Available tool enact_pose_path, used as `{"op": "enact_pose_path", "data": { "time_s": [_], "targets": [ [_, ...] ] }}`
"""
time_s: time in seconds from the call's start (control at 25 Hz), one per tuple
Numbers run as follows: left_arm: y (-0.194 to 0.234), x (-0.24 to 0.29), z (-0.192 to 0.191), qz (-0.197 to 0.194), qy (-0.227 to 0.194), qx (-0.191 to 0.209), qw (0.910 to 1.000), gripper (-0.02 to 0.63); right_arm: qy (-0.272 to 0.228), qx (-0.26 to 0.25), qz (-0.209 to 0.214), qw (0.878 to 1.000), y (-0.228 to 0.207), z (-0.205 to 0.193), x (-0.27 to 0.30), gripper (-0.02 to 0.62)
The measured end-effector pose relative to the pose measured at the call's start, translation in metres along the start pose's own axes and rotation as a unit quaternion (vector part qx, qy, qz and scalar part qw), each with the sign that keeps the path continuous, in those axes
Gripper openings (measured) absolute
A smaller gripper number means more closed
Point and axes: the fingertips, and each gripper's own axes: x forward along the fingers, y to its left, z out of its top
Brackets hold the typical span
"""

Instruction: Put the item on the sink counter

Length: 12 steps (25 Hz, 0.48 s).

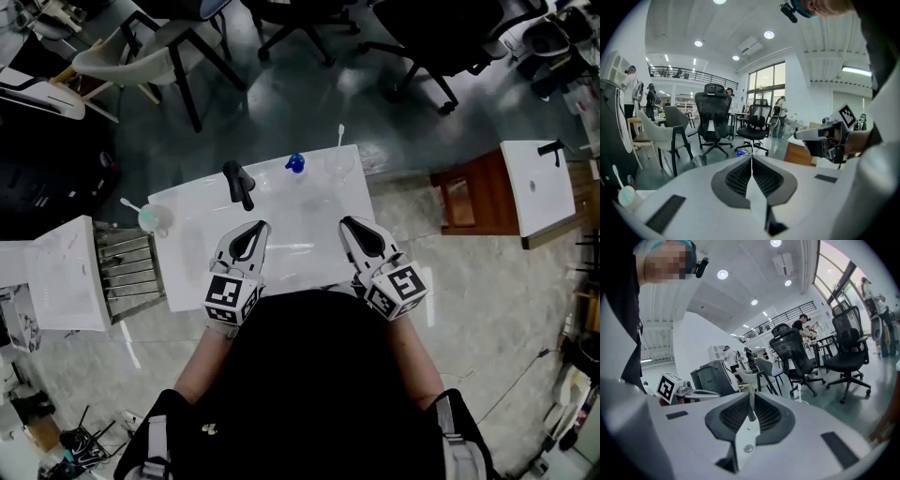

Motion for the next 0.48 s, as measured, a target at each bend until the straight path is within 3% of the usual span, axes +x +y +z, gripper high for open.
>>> {"op": "enact_pose_path", "data": {
  "time_s": [0.48],
  "targets": [
    [0.0001,0.0041,0.0009,-0.001,-0.004,0.002,1.0,0.023,-0.003,0.003,-0.008,1.0,-0.0051,-0.0022,-0.0013,0.052]
  ]
}}
